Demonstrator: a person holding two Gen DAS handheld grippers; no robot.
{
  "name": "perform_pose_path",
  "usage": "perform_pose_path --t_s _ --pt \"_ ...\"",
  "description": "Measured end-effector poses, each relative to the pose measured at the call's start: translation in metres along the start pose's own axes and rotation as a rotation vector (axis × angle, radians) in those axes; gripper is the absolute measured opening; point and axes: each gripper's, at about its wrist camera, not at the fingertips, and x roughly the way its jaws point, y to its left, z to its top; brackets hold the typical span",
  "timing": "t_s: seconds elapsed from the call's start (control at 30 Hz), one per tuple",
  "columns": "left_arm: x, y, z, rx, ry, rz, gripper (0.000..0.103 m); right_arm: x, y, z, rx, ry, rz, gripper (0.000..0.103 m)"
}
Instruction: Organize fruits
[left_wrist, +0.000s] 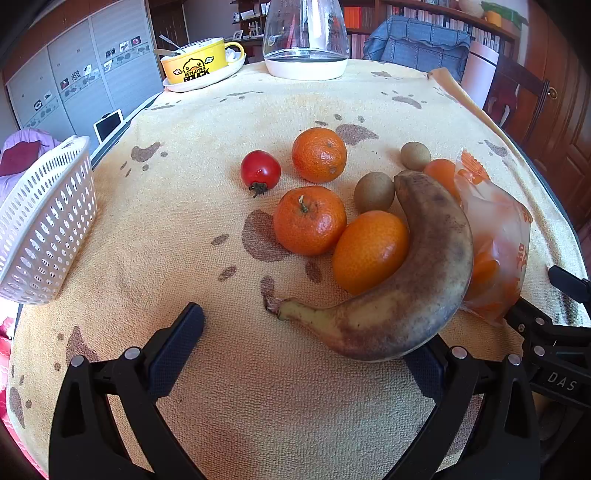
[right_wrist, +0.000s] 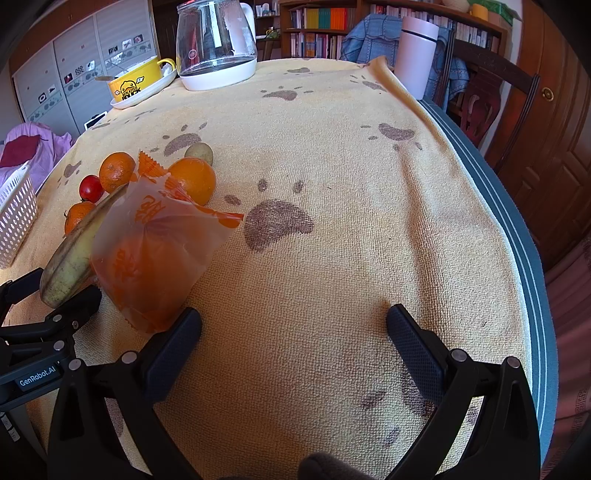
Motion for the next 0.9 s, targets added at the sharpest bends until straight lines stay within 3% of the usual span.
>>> perform_pose_path --t_s 0.9 --pt "0.0004 -0.0007 0.0002 -0.004 0.006 -0.007 0.101 -0.0003 0.0008 -0.0004 -0.004 0.001 -0.007 0.098"
